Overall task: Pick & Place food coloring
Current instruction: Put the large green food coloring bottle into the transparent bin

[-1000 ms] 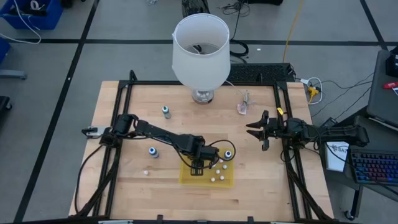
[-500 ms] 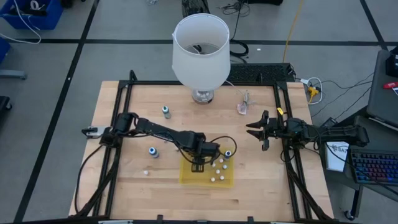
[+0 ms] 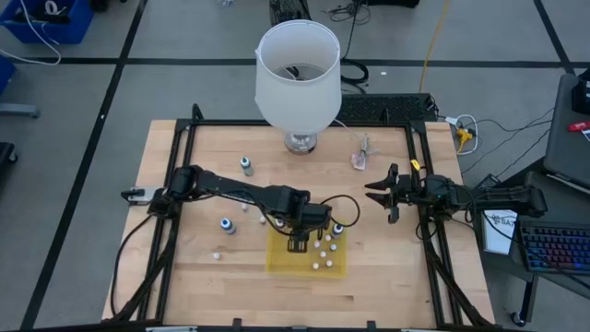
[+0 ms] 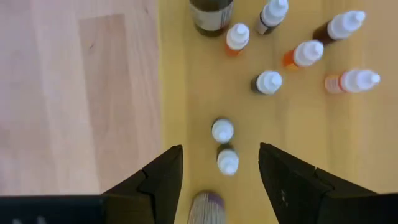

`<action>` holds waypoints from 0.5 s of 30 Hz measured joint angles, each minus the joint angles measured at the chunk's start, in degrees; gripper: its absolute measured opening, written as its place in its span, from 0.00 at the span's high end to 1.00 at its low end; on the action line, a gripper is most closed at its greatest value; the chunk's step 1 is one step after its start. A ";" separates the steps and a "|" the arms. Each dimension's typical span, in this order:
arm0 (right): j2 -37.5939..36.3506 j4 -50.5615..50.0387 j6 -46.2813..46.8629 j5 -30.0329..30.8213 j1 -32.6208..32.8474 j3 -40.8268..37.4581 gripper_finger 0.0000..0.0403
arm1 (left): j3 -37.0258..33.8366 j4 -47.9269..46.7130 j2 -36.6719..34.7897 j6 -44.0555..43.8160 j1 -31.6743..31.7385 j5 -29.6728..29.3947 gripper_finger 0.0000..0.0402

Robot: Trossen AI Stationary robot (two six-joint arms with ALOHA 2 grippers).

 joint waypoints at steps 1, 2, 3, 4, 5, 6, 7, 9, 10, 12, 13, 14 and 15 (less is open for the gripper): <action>0.00 0.00 0.02 0.00 0.00 0.00 0.72 | 0.80 -1.46 0.00 0.46 0.00 -0.24 0.47; 0.00 0.00 0.02 0.00 0.00 -0.02 0.72 | 1.31 -2.73 0.00 0.98 0.00 -0.81 0.47; 0.01 0.00 0.01 0.00 0.01 0.00 0.72 | 1.59 -4.01 0.00 1.27 0.06 -1.65 0.47; 0.01 0.00 0.00 0.01 0.01 -0.01 0.72 | 1.68 -5.44 -0.21 1.44 0.25 -2.61 0.47; 0.01 0.00 0.00 0.01 0.00 0.00 0.72 | 1.57 -6.79 -0.45 1.43 0.55 -3.30 0.47; 0.02 0.00 0.00 0.00 0.00 -0.01 0.72 | 1.26 -7.78 -0.75 1.23 1.05 -3.76 0.47; 0.01 0.00 0.00 0.00 0.00 0.00 0.72 | 1.01 -8.48 -1.23 1.08 1.65 -3.98 0.47; 0.03 0.00 0.00 0.00 0.01 -0.01 0.72 | 0.10 -8.68 -2.72 1.04 2.67 -4.11 0.47; 0.02 -0.02 0.00 0.00 0.00 -0.02 0.72 | -0.21 -8.13 -3.57 1.17 3.13 -4.20 0.47; 0.04 -0.07 0.02 0.00 0.00 0.00 0.72 | -1.51 -6.67 -6.15 1.75 3.74 -4.46 0.47; 0.07 -0.01 0.00 0.00 0.02 -0.01 0.72 | -2.53 -5.31 -7.59 2.13 4.07 -4.58 0.47; 0.04 0.00 0.00 0.00 0.01 -0.01 0.72 | -3.85 -3.80 -9.24 2.43 4.40 -4.60 0.47; 0.05 0.00 0.00 0.00 0.01 0.00 0.72 | -5.74 -2.40 -11.22 2.74 4.82 -4.57 0.47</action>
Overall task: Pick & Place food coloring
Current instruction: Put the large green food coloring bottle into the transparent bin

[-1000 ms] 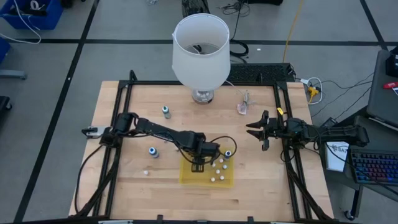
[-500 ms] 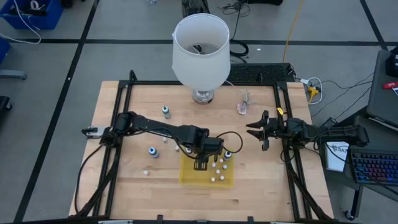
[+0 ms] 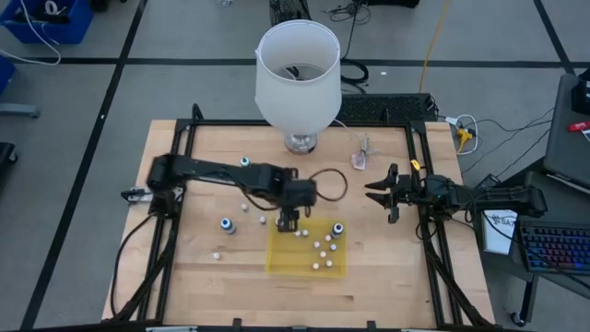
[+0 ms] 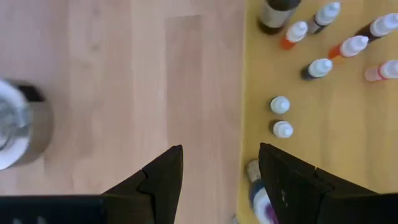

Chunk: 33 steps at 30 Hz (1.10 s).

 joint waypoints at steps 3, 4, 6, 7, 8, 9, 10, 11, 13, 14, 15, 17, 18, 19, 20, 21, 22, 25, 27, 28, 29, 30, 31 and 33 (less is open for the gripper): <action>0.14 0.11 0.00 0.00 -0.01 -0.02 0.72 | -7.24 4.73 -6.16 0.14 2.00 -1.01 0.47; 0.18 0.11 0.01 0.01 0.00 -0.01 0.72 | -10.05 6.03 -8.45 -0.37 2.91 -2.06 0.47; 0.23 0.12 0.00 0.02 0.00 0.00 0.72 | -15.41 7.58 -12.94 -2.71 5.09 -5.30 0.47; 0.26 0.11 0.01 0.00 0.00 -0.01 0.72 | -18.09 7.90 -15.23 -4.18 6.46 -7.04 0.47; 0.25 0.10 0.00 0.00 0.01 0.00 0.72 | -20.34 7.95 -17.12 -5.89 7.92 -8.93 0.47; 0.25 0.10 0.00 0.00 0.00 -0.01 0.72 | -22.38 7.89 -18.79 -7.96 9.54 -10.61 0.47; 0.25 0.09 0.00 0.01 0.01 -0.02 0.72 | -24.07 7.65 -20.28 -9.89 11.27 -11.75 0.47; 0.25 0.09 0.02 0.00 -0.01 -0.02 0.72 | -25.54 7.23 -21.60 -12.12 12.99 -12.31 0.47; 0.25 0.09 0.00 0.00 -0.01 -0.02 0.72 | -27.22 7.02 -23.46 -15.79 16.39 -11.72 0.47; 0.25 0.09 0.00 0.00 -0.01 0.00 0.72 | -27.72 6.85 -24.25 -16.94 18.05 -10.40 0.47; 0.25 0.07 0.02 0.00 0.00 -0.01 0.72 | -27.94 6.01 -24.66 -17.85 19.63 -9.19 0.47; 0.25 0.07 0.00 0.00 0.00 -0.01 0.72 | -27.98 3.90 -24.80 -19.57 22.52 -7.45 0.47; 0.25 0.07 0.00 0.00 -0.01 -0.02 0.72 | -27.99 3.03 -24.80 -20.47 23.95 -6.90 0.47; 0.25 0.07 0.01 0.00 0.00 -0.01 0.72 | -27.99 2.12 -24.77 -21.16 25.27 -6.22 0.47; 0.25 0.07 0.00 0.00 -0.01 -0.02 0.72 | -27.99 1.32 -24.59 -21.86 26.47 -5.40 0.47; 0.25 0.07 0.01 0.00 0.00 -0.01 0.72 | -27.99 0.86 -24.25 -22.49 27.43 -4.82 0.47; 0.25 0.06 0.01 0.00 0.01 0.00 0.72 | -27.99 0.90 -23.92 -22.90 28.28 -4.13 0.47; 0.25 0.04 0.00 0.00 0.00 0.00 0.72 | -28.03 0.91 -22.98 -23.31 29.71 -3.80 0.47; 0.25 0.07 0.01 0.00 0.01 -0.01 0.72 | -28.03 0.50 -22.16 -23.30 30.07 -3.80 0.47; 0.25 0.09 0.02 0.00 0.01 0.00 0.72 | -28.03 0.22 -21.56 -23.20 30.16 -3.81 0.47; 0.25 0.07 0.01 0.00 0.01 0.00 0.72 | -28.03 -0.02 -20.96 -23.17 30.11 -3.84 0.47; 0.25 0.07 0.02 0.00 0.01 0.00 0.72 | -28.03 -0.11 -20.39 -23.13 30.03 -3.87 0.47; 0.25 0.07 0.00 0.01 -0.01 -0.01 0.72 | -28.03 -0.08 -19.97 -22.87 29.97 -3.85 0.47; 0.25 0.07 0.01 0.01 0.01 -0.01 0.72 | -28.03 -0.08 -19.10 -22.43 29.72 -4.00 0.47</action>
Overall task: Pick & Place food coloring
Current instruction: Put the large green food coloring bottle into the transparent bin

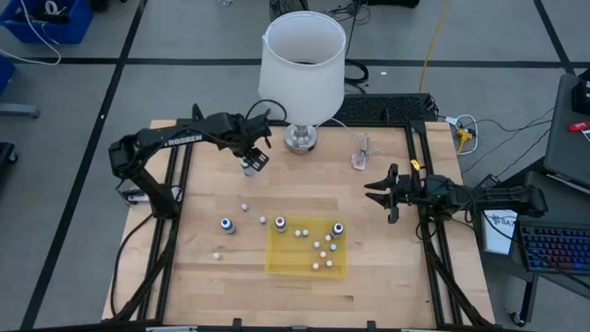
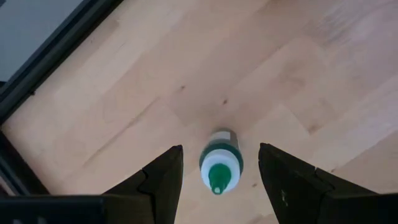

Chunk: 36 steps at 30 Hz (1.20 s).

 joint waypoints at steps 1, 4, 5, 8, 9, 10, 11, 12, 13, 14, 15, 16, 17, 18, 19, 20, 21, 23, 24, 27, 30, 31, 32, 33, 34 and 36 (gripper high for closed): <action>0.00 0.00 -0.01 0.01 -0.01 0.01 0.72 | 0.00 -0.02 0.42 -0.02 -0.14 -0.04 0.47; 0.00 0.00 -0.01 -0.01 -0.01 0.01 0.72 | 0.00 -0.24 1.10 -0.02 -0.80 0.00 0.47; 0.00 0.00 -0.01 -0.01 -0.02 -0.01 0.72 | 0.00 -0.65 1.18 -0.02 -0.99 0.01 0.47; 0.00 -0.01 -0.01 -0.01 -0.01 0.00 0.72 | 0.00 -2.48 1.26 -0.61 -1.31 -0.60 0.47; 0.00 0.00 0.01 -0.01 -0.01 0.01 0.72 | 0.00 -2.89 1.24 -1.02 -1.56 -0.89 0.47; 0.00 0.00 0.01 -0.01 0.00 -0.01 0.72 | 0.00 -3.08 1.24 -1.50 -1.72 -1.16 0.47; 0.00 0.00 0.01 -0.01 0.01 0.01 0.72 | 0.00 -3.26 1.26 -1.91 -1.95 -1.52 0.47; 0.00 0.00 0.00 -0.01 -0.01 0.00 0.72 | 0.00 -3.56 1.26 -2.31 -2.20 -1.92 0.47; 0.00 0.00 0.01 -0.01 0.01 0.00 0.72 | 0.00 -3.95 1.26 -2.46 -2.39 -2.08 0.47; 0.00 0.00 0.00 -0.01 0.00 -0.01 0.72 | 0.00 -4.41 1.26 -2.75 -2.56 -2.26 0.47; 0.00 0.00 -0.01 -0.01 -0.02 0.01 0.72 | -0.18 -4.61 1.26 -3.07 -2.74 -2.49 0.47; 0.00 -0.01 0.00 -0.01 0.00 0.00 0.72 | -0.74 -4.34 1.22 -3.34 -2.94 -2.58 0.47; 0.00 0.00 0.00 0.00 -0.01 0.01 0.72 | -1.40 -3.96 1.22 -3.37 -3.13 -2.59 0.47; 0.00 0.00 0.00 0.00 -0.02 -0.01 0.72 | -2.30 -3.54 1.23 -3.39 -3.23 -2.61 0.47; 0.00 0.00 0.01 -0.01 -0.01 0.01 0.72 | -3.31 -3.08 1.24 -3.39 -3.38 -2.74 0.47; 0.00 0.00 0.01 -0.01 -0.01 0.00 0.72 | -4.33 -2.47 1.24 -3.37 -3.46 -2.99 0.47; 0.00 -0.01 0.00 -0.01 -0.01 0.00 0.72 | -5.41 -1.60 1.24 -3.32 -3.47 -3.03 0.47; 0.00 -0.02 -0.01 -0.01 0.01 0.01 0.72 | -7.42 0.34 1.24 -3.30 -3.47 -2.97 0.47; 0.00 -0.02 0.01 0.01 -0.01 0.01 0.72 | -8.39 1.56 1.26 -3.13 -3.45 -2.91 0.47; 0.00 -0.02 0.00 -0.01 0.00 0.01 0.72 | -11.23 5.64 1.26 -1.82 -3.45 -1.90 0.47; 0.00 -0.02 0.00 -0.01 -0.02 0.00 0.72 | -12.84 8.13 1.31 -0.72 -3.37 -1.88 0.47; 0.00 -0.02 0.00 -0.01 0.00 0.01 0.72 | -13.09 8.68 1.31 -0.61 -3.35 -1.90 0.47; 0.00 -0.02 0.00 -0.01 -0.01 -0.01 0.72 | -13.21 8.88 1.31 -0.51 -3.34 -1.91 0.47; 0.00 -0.02 0.01 -0.01 0.01 0.01 0.72 | -13.22 8.98 1.31 -0.47 -3.34 -1.92 0.47; 0.00 -0.02 0.01 -0.01 -0.01 0.00 0.72 | -13.22 9.05 1.29 -0.44 -3.34 -1.92 0.47; 0.00 -0.02 0.01 -0.01 0.01 0.01 0.72 | -13.22 9.22 1.29 -0.44 -3.34 -1.92 0.47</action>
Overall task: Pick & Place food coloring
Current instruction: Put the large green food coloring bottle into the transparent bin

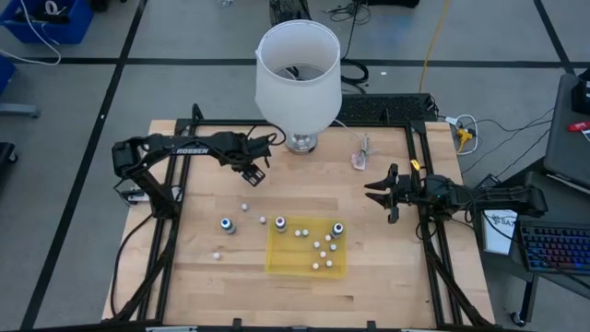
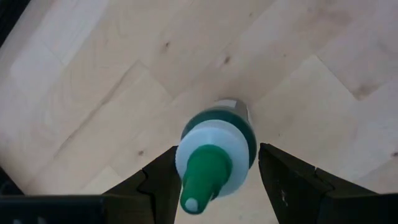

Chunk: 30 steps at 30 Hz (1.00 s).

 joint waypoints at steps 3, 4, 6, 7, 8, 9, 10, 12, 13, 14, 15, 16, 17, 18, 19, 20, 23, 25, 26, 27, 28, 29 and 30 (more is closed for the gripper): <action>0.00 0.00 -0.02 0.00 -0.02 0.00 0.72 | 0.00 0.04 0.00 0.63 0.00 -0.01 0.47; 0.00 0.00 -0.01 0.01 0.00 -0.01 0.72 | 0.00 0.07 0.00 0.95 0.00 -0.01 0.47; 0.00 0.00 0.00 0.01 -0.01 0.00 0.72 | 0.00 0.43 0.00 1.37 0.00 0.00 0.47; 0.00 0.00 -0.01 0.01 -0.01 -0.01 0.72 | 0.00 0.84 0.00 1.46 0.00 -0.02 0.47; 0.00 0.00 -0.02 0.00 -0.02 -0.01 0.72 | 0.00 1.56 0.00 1.53 0.02 0.00 0.47; 0.00 0.00 0.00 0.02 0.00 0.00 0.72 | 0.00 2.27 0.00 1.72 0.00 0.00 0.47; 0.00 0.00 0.00 0.00 0.00 0.00 0.72 | 0.00 2.83 0.00 1.90 0.00 0.04 0.47; 0.00 0.00 0.00 0.02 0.00 0.00 0.72 | 0.00 3.13 0.00 2.36 0.02 0.04 0.47; 0.00 0.00 -0.01 0.00 0.00 0.00 0.72 | 0.00 2.98 0.00 2.60 0.02 0.06 0.47; 0.00 0.00 0.00 0.01 -0.01 0.00 0.72 | 0.00 2.89 0.00 2.62 0.02 0.07 0.47; 0.00 0.00 -0.02 0.00 -0.01 -0.02 0.72 | 0.00 2.89 0.00 2.62 0.00 0.07 0.47; 0.00 0.00 -0.01 0.01 -0.01 0.00 0.72 | 0.00 2.91 0.00 2.60 0.00 0.08 0.47; 0.00 0.00 0.00 0.00 -0.02 -0.02 0.72 | 0.00 2.91 -0.01 2.57 0.00 0.11 0.47; 0.00 0.00 -0.02 0.00 -0.02 0.00 0.72 | 0.00 2.91 -0.02 2.56 0.02 0.11 0.47; 0.00 0.00 -0.02 0.00 -0.02 0.00 0.72 | 0.00 2.91 -0.02 2.56 0.02 0.11 0.47; 0.00 0.00 -0.01 0.00 0.00 -0.01 0.72 | 0.00 2.91 -0.02 2.58 0.02 0.11 0.47; 0.00 0.00 0.00 0.00 -0.02 -0.02 0.72 | 0.00 2.91 -0.02 2.83 0.00 -0.21 0.47; 0.00 0.00 0.00 0.00 -0.01 -0.02 0.72 | 0.00 2.92 -0.03 2.79 0.00 -1.78 0.47; 0.00 0.00 -0.02 0.01 -0.01 -0.01 0.72 | 0.00 2.93 -0.04 2.73 0.00 -2.57 0.48; 0.00 0.00 -0.02 0.01 -0.02 -0.01 0.72 | 0.00 2.92 -0.04 2.73 0.00 -2.96 0.49; 0.00 0.00 -0.02 0.01 -0.01 -0.02 0.72 | 0.02 2.93 -0.04 2.78 0.00 -2.99 0.50; 0.00 0.00 0.00 0.00 -0.01 0.00 0.72 | 0.02 2.93 -0.04 2.89 0.00 -3.00 0.53; -0.01 0.00 0.00 0.00 0.00 -0.01 0.72 | 0.04 2.93 -0.06 2.99 -0.05 -2.99 0.56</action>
